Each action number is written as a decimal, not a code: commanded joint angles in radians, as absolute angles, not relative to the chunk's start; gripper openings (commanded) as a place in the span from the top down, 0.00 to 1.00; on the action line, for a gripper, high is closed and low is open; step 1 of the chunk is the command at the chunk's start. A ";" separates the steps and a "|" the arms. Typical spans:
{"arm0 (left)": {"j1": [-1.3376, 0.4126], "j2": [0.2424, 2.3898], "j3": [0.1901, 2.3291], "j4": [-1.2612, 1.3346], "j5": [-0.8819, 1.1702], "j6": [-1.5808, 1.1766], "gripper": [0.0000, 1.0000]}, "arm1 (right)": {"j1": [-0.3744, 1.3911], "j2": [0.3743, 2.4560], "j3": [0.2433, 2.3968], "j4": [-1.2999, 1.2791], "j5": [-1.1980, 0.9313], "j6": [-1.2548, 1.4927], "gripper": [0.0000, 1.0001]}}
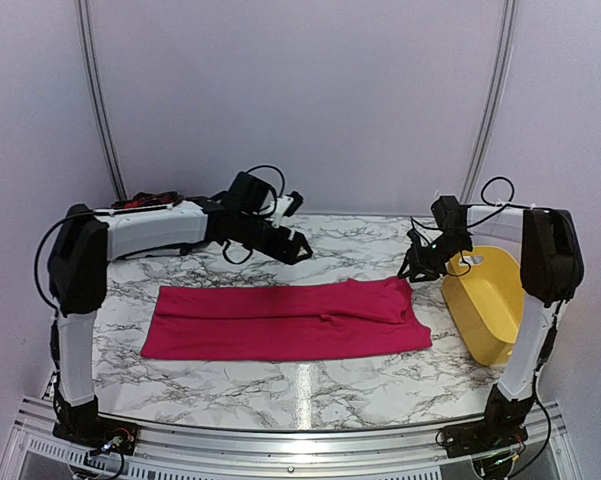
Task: Fold and stack the mixed laundry pile
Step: Adjust the rectangle-folded T-shirt at the center of the board.
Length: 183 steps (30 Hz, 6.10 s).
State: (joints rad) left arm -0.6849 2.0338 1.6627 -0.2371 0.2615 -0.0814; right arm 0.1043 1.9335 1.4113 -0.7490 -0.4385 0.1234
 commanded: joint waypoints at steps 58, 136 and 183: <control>-0.762 2.458 2.143 -0.102 0.381 -0.330 0.15 | 0.156 1.679 1.144 -0.680 -0.694 0.099 1.00; -0.824 2.139 1.638 0.075 0.228 0.023 0.01 | 0.301 1.572 1.071 -0.741 -0.580 0.011 1.00; -1.007 2.216 1.595 -0.024 0.526 0.317 0.06 | 0.323 1.493 0.808 -0.698 -0.532 0.203 1.00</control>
